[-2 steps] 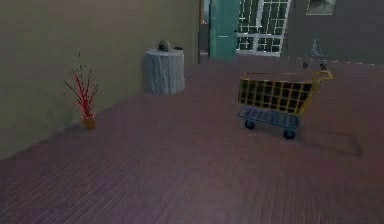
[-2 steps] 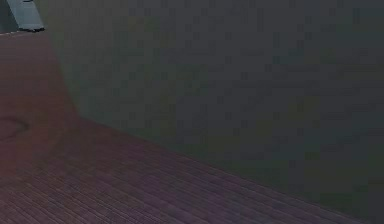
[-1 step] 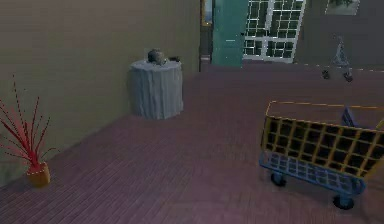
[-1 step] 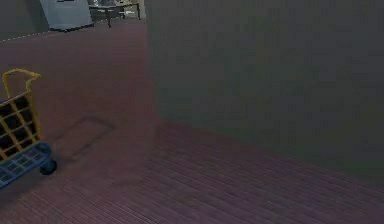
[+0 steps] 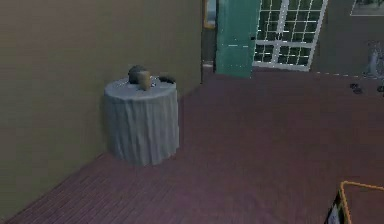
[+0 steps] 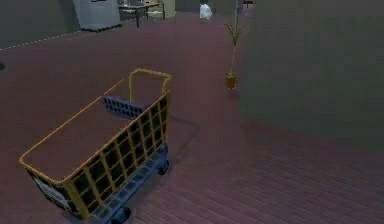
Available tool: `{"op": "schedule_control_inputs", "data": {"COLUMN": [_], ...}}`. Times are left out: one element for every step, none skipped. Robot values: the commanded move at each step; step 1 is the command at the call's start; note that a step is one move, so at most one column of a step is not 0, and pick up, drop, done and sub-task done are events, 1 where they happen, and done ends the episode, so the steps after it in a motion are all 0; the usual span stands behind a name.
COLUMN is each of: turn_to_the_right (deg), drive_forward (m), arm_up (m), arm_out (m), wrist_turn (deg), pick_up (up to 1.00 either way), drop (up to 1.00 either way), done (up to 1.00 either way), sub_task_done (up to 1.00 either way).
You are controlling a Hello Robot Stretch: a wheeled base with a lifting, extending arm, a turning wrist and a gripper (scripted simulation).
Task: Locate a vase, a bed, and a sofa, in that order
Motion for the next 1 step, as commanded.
{"op": "schedule_control_inputs", "data": {"turn_to_the_right": [0.0], "drive_forward": [0.50], "arm_up": [0.00], "arm_out": [0.00], "wrist_turn": [0.0], "pick_up": [0.00], "drop": [0.00], "done": [0.00], "sub_task_done": [0.00]}}
